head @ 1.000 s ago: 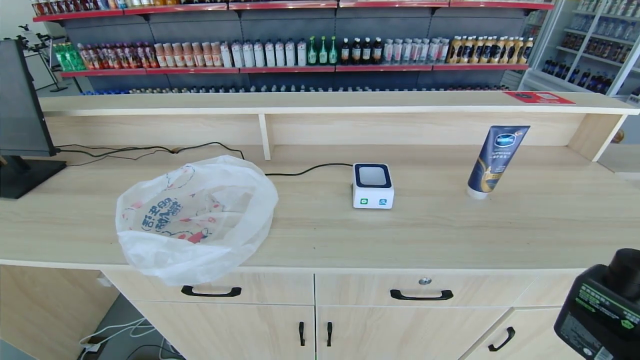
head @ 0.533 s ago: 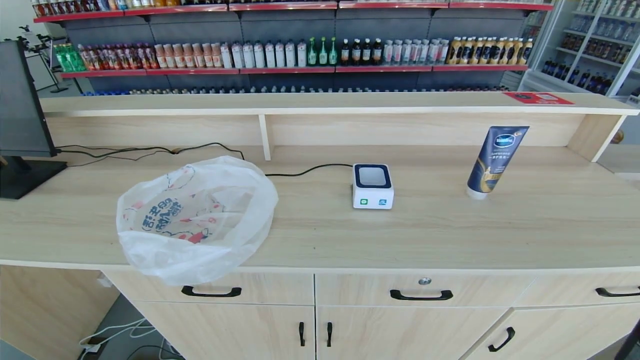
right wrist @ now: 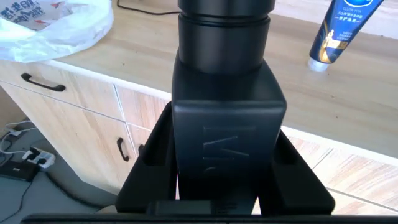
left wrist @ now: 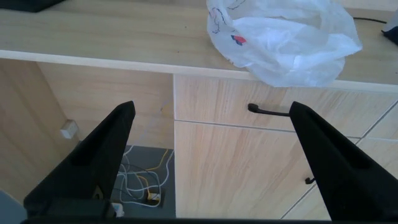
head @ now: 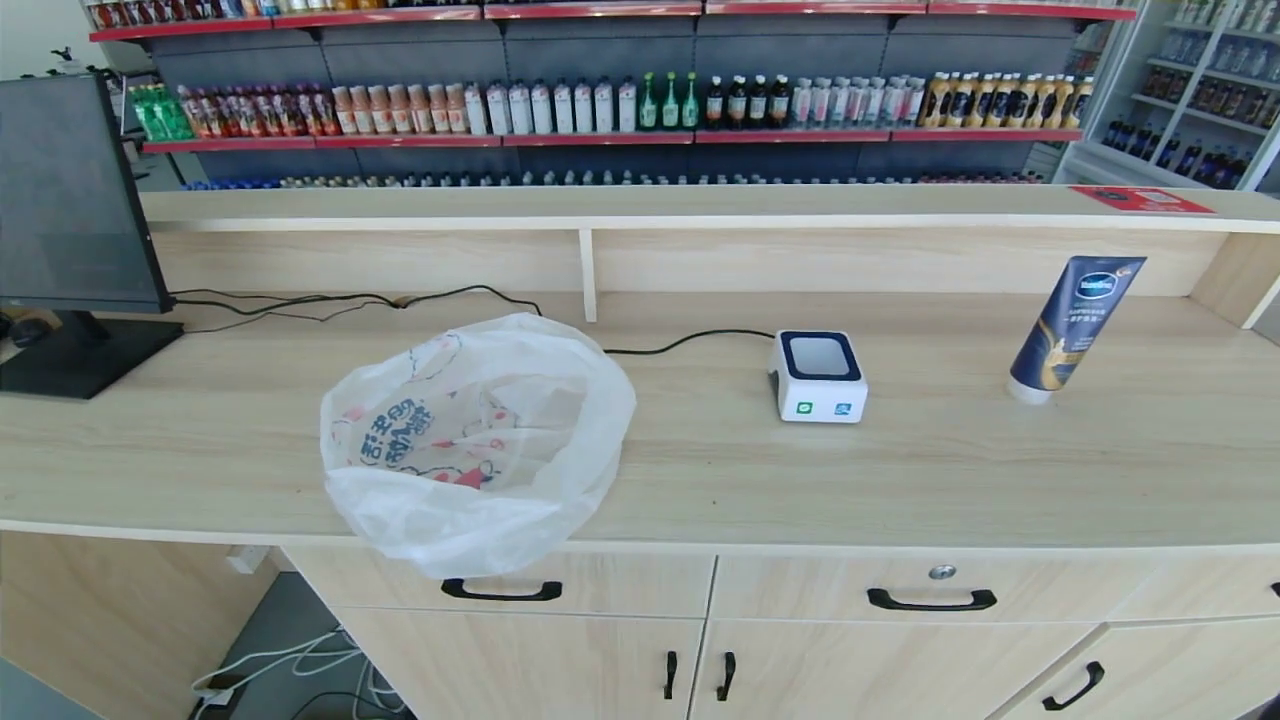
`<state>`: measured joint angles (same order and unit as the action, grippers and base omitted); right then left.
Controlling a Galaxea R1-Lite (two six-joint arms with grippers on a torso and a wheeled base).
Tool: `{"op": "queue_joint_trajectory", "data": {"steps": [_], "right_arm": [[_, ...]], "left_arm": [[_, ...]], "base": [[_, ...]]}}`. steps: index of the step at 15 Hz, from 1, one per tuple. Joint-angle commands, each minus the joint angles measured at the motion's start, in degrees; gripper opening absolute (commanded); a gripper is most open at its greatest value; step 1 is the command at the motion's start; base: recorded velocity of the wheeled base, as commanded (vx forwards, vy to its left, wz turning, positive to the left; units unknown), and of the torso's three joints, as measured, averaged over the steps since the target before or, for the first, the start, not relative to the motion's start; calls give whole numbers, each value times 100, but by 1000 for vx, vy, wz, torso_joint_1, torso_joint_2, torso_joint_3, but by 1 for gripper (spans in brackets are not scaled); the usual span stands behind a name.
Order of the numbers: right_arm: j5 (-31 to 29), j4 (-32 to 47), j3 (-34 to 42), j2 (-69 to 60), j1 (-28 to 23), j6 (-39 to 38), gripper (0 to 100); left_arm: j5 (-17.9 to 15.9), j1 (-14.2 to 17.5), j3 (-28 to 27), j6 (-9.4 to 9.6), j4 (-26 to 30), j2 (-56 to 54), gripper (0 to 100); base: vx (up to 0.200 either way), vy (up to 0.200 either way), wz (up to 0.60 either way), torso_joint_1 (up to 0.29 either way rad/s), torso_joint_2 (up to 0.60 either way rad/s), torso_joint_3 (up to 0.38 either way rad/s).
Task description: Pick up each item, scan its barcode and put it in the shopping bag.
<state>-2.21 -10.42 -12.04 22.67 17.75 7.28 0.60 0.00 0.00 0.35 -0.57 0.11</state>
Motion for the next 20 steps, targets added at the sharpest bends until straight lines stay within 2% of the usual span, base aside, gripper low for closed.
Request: {"op": "queue_joint_trajectory", "data": {"steps": [1, 3, 7, 13, 14, 16, 20], "right_arm": [[10, -4, 44, -114, 0, 2, 0], [-8, 5, 44, -255, 0, 2, 0], [19, 14, -175, -202, 0, 90, 0], [212, -56, -1608, 1529, 0, -77, 0], [221, -179, -1678, 2074, 18, -323, 0], [221, -513, -1643, 2540, 18, -165, 0], [361, -487, -1388, 2400, 18, -130, 0]], "left_arm": [[2, 0, 0, 0, -4, -2, 100], [2, 0, 0, 0, 5, -2, 100], [2, 0, 0, -9, -13, -2, 100], [2, -9, 0, 9, -13, -2, 100], [2, 0, 0, 9, -13, -2, 100], [2, -9, 0, 9, -13, -2, 100], [2, 0, 0, 0, -13, -2, 100]], "base": [[0, 200, 0, 7, 2, 2], [0, 200, 0, 2, 0, 0], [-150, 150, 0, 2, 2, 1], [0, 0, 0, 0, 0, 0], [0, 0, 0, 0, 0, 0], [0, 0, 0, 0, 0, 0], [0, 0, 0, 0, 0, 0]]}}
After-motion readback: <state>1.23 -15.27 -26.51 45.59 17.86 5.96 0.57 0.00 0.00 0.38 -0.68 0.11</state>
